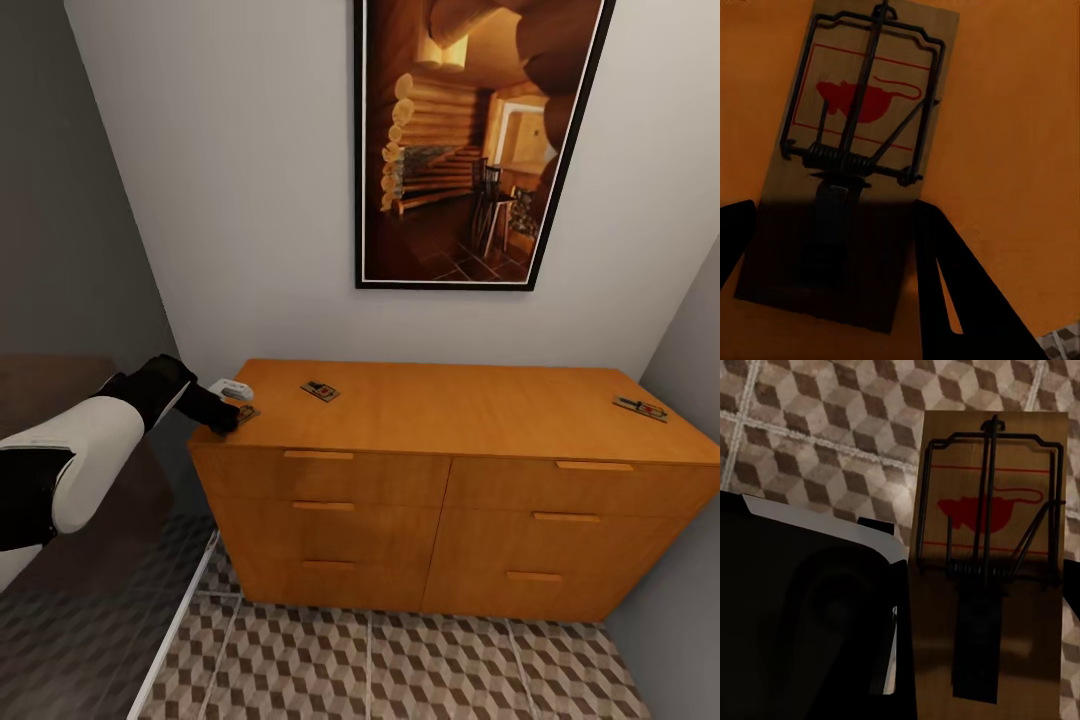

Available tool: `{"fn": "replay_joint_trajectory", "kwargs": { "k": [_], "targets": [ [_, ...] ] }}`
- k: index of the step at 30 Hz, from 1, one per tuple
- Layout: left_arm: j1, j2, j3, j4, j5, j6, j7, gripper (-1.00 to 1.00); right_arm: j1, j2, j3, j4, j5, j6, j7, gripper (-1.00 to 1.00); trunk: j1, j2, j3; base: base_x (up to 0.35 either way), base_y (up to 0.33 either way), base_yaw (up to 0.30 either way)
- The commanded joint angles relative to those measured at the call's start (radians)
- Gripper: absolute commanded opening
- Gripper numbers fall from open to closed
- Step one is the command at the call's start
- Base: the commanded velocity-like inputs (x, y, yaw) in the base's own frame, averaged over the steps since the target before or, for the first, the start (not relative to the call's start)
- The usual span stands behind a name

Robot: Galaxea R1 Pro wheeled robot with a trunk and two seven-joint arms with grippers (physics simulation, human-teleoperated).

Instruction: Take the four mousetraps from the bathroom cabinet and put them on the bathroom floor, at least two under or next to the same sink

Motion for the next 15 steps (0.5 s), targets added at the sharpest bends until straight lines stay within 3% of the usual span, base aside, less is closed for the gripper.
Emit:
{"fn": "replay_joint_trajectory", "kwargs": {
  "k": [1,15],
  "targets": [
    [0.0,0.001,-0.007,0.043,-0.002,0.004,-0.009,-1.0,-0.001,0.0,-0.007,0.001,0.01,-0.003,-0.004,-1.0,0.0,0.0,-0.001,0.0,0.0,0.0],
    [0.0,0.001,-0.007,0.043,-0.002,0.004,-0.009,-1.0,-0.001,0.0,-0.008,0.001,0.01,-0.003,-0.004,-1.0,0.0,0.0,-0.001,0.0,0.0,0.0]
  ]
}}
